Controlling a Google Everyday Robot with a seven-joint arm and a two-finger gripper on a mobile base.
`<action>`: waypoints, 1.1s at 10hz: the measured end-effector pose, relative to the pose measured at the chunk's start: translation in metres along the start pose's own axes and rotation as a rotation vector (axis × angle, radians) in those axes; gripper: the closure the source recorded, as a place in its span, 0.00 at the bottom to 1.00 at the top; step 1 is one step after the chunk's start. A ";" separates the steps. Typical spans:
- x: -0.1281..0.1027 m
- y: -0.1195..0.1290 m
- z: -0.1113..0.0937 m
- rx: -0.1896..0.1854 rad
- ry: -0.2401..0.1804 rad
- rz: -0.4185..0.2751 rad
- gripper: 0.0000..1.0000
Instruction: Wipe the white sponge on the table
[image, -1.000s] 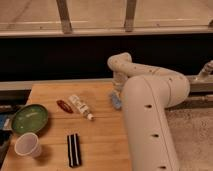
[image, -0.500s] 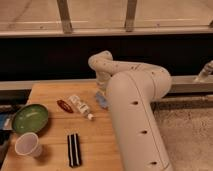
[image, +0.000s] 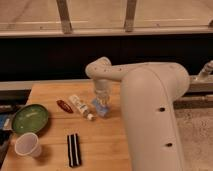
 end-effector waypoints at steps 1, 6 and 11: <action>0.018 -0.008 0.001 0.006 0.005 0.048 1.00; 0.072 -0.068 0.009 0.015 0.034 0.267 1.00; 0.019 -0.106 -0.001 0.042 0.073 0.228 1.00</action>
